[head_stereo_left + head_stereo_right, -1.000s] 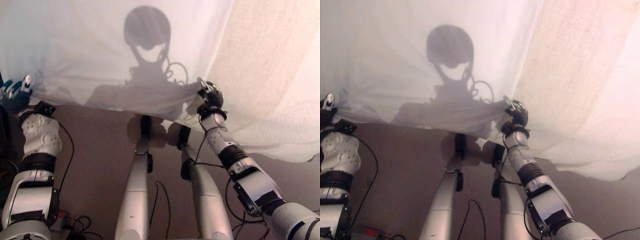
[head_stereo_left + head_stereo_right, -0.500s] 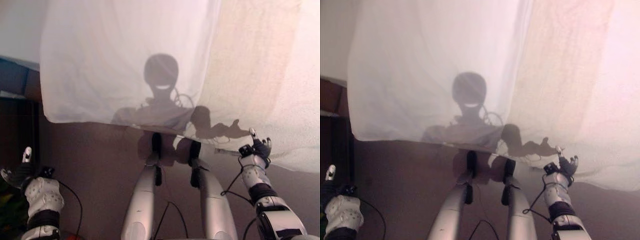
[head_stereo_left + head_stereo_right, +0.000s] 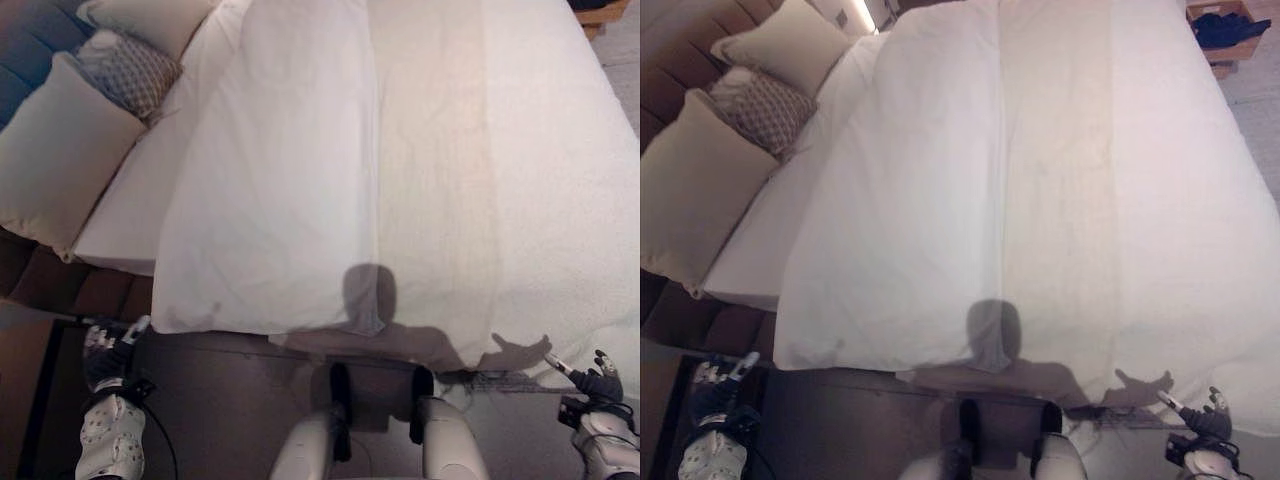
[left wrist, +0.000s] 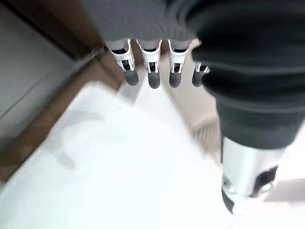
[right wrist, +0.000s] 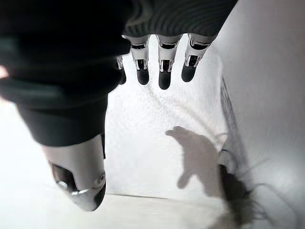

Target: Make the bed

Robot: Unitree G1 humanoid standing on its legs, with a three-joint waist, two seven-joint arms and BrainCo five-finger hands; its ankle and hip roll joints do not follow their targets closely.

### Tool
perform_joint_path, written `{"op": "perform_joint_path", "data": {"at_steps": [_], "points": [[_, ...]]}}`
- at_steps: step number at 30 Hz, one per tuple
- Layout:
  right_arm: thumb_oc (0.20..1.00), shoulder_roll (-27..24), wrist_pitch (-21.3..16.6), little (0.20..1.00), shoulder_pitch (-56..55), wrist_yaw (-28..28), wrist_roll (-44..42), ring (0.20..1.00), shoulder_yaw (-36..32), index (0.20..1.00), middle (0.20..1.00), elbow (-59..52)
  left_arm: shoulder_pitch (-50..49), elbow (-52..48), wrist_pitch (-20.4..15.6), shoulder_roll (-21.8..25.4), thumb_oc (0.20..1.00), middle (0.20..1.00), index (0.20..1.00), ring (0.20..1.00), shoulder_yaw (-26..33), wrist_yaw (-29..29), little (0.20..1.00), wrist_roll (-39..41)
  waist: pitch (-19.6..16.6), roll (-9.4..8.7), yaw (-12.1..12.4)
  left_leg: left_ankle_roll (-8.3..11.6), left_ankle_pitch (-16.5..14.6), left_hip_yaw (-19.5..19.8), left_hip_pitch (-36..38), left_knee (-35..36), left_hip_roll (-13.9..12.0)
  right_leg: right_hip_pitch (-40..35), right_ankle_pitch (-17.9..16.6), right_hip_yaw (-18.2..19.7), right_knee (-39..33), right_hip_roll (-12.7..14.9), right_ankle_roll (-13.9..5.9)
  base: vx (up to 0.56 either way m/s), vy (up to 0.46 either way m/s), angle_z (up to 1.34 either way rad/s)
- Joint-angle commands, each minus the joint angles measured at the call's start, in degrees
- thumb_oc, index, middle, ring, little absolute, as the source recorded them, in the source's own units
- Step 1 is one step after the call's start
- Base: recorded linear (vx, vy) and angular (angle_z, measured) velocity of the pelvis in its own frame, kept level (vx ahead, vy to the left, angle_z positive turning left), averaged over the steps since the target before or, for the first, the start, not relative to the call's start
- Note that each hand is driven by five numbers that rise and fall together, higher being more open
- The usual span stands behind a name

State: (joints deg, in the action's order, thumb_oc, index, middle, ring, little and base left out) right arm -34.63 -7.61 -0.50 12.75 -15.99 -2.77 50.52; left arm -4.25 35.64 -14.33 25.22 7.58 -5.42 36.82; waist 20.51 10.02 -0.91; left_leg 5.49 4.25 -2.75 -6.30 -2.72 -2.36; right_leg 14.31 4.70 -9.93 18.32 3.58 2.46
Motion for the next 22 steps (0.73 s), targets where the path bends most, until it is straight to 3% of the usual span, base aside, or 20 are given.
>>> {"op": "perform_joint_path", "data": {"at_steps": [1,3,9,12,17,20,22], "points": [[1.0,-0.3,0.42,1.0,2.35,-3.15,5.56,1.0,3.67,1.0,1.0,2.42,2.46,7.16,0.65,2.71,1.0,1.0,1.0,1.0,-1.17,2.79,1.0,-5.62,-2.38,-4.56,-0.37,-0.52,-0.54,0.66,-0.47,-4.54,5.82,-8.68,-3.6,2.01,-12.29,-0.47,-7.15,0.05,-0.141,-0.45],[1.0,2.93,1.39,1.0,1.68,-4.65,4.95,1.0,5.11,1.0,1.0,6.61,2.64,15.62,2.63,0.27,1.0,1.0,1.0,1.0,-4.33,1.18,1.0,-14.78,-6.2,-5.21,-0.99,-1.61,-1.11,-1.65,3.97,-0.16,4.62,-11.31,-4.52,2.82,-14.84,-1.82,-7.6,0.09,-0.123,-0.22],[1.0,6.85,3.56,1.0,1.34,-6.32,8.04,1.0,8.6,1.0,1.0,12.71,2.6,26.57,5.68,-3.99,1.0,1.0,1.0,1.0,-9.78,0.27,1.0,-28.4,-10.5,-7.03,-0.71,-2.46,-0.25,-2.54,8.09,4.73,4.92,-14.62,-6.93,4.44,-19.47,-2.94,-8.07,0.03,-0.032,-0.14],[1.0,9.11,4.75,1.0,1.29,-6.93,12.92,1.0,11.87,1.0,1.0,16.33,1.99,29.61,6.73,-7.66,1.0,1.0,1.0,1.0,-11.26,1.04,1.0,-30.05,-12.64,-7.66,0.01,-3.14,0.08,-2.31,9.63,7.62,5.25,-15.9,-7.91,4.74,-21.62,-3.3,-8.51,0.0,-0.014,-0.19],[1.0,13.11,6.03,1.0,1.1,-7.22,13.52,1.0,13.09,1.0,1.0,19.64,2.0,32.5,8.1,-11.28,1.0,1.0,1.0,1.0,-13.24,1.27,1.0,-31.61,-13.46,-8.76,0.34,-3.46,-0.14,-1.41,10.55,7.72,5.33,-17.52,-7.88,4.02,-21.88,-3.3,-8.29,0.0,-0.018,0.03],[1.0,14.91,6.15,1.0,1.17,-7.56,13.91,1.0,14.68,1.0,1.0,20.4,2.16,31.4,7.66,-11.82,1.0,1.0,1.0,1.0,-17.33,1.14,1.0,-36.7,-13.9,-9.37,0.55,-3.75,-0.74,-1.27,11.38,7.72,5.35,-18.49,-7.52,3.78,-21.92,-3.36,-8.23,0.02,-0.013,0.11],[1.0,15.4,5.98,1.0,0.95,-7.67,13.99,1.0,15.12,1.0,1.0,19.99,1.87,31.31,8.03,-11.93,1.0,1.0,1.0,1.0,-17.1,0.86,1.0,-36.3,-14.01,-9.53,0.66,-3.8,-0.88,-1.24,11.62,7.72,5.36,-18.81,-7.44,3.72,-22.03,-3.4,-8.18,0.02,-0.001,0.13]]}}
